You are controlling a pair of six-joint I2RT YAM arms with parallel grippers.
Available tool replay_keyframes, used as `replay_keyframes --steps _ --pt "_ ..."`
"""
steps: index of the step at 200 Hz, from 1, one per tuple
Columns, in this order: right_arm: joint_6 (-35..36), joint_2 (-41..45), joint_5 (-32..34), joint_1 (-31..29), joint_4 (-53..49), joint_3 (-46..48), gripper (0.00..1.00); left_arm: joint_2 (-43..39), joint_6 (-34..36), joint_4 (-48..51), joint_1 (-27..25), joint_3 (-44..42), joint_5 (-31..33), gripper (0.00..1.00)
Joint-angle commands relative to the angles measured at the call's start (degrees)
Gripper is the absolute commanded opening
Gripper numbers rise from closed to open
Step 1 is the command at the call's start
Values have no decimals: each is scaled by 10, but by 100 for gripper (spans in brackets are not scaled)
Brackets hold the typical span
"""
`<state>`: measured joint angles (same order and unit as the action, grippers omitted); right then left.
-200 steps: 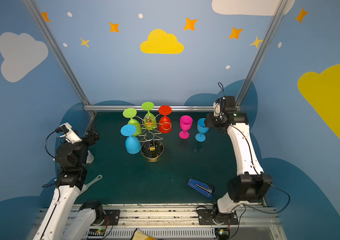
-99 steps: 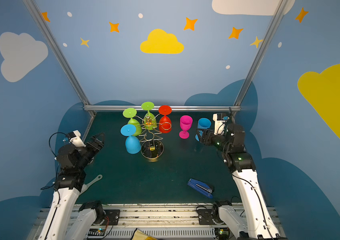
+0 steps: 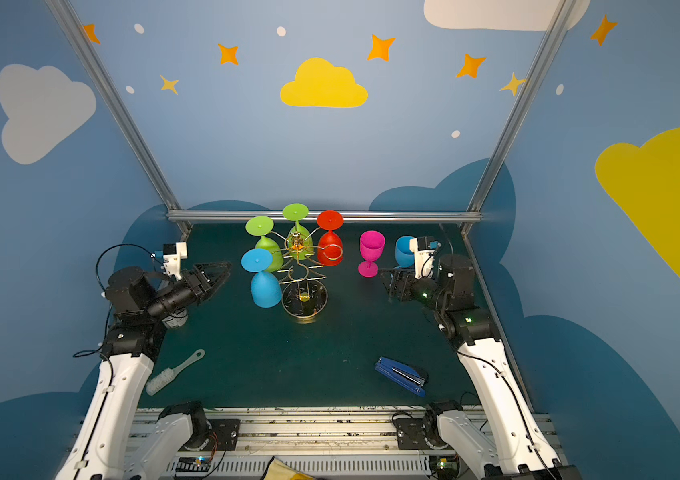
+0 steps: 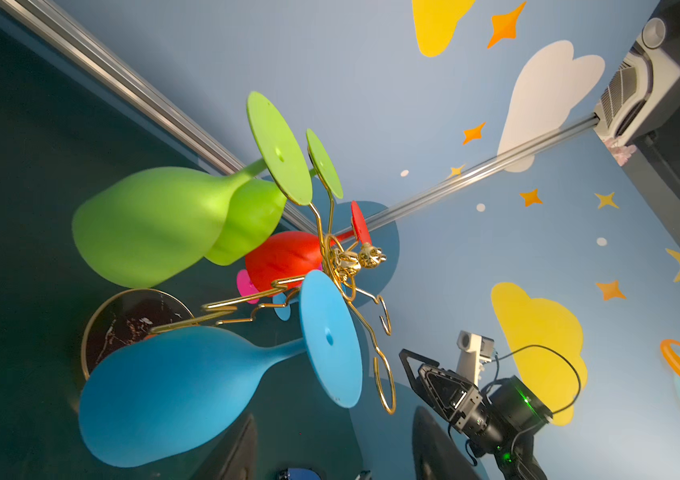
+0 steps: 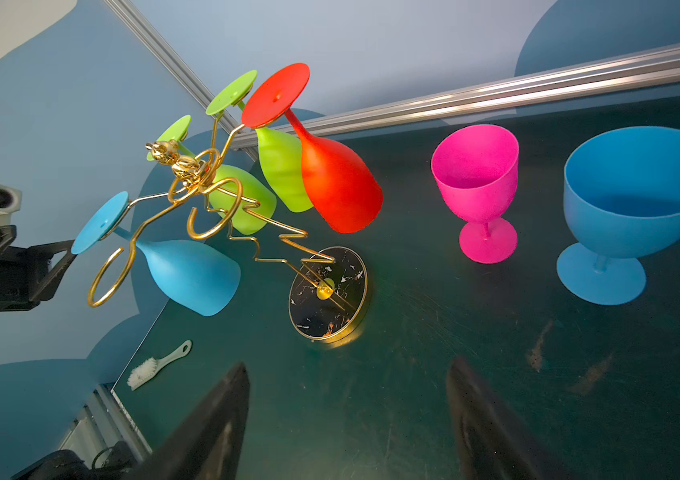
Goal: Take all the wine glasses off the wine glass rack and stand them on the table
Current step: 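Move both grippers toward the other blue glass hanging on the rack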
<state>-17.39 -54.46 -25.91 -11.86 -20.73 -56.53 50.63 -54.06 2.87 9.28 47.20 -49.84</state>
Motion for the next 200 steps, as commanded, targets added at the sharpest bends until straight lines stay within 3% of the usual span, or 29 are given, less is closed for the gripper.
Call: replay_keyframes --steps 1,51,137,200 --pt "-2 13 -5 -8 13 7 74 17 5 -11 -12 14 -52 57" --pt "-6 15 -8 -18 13 11 74 47 11 -24 -51 31 -34 56" --pt "-5 25 -1 -27 6 10 74 94 6 -52 -73 46 -20 47" --pt "-6 29 1 -28 3 11 74 111 6 -52 -82 65 -17 30"
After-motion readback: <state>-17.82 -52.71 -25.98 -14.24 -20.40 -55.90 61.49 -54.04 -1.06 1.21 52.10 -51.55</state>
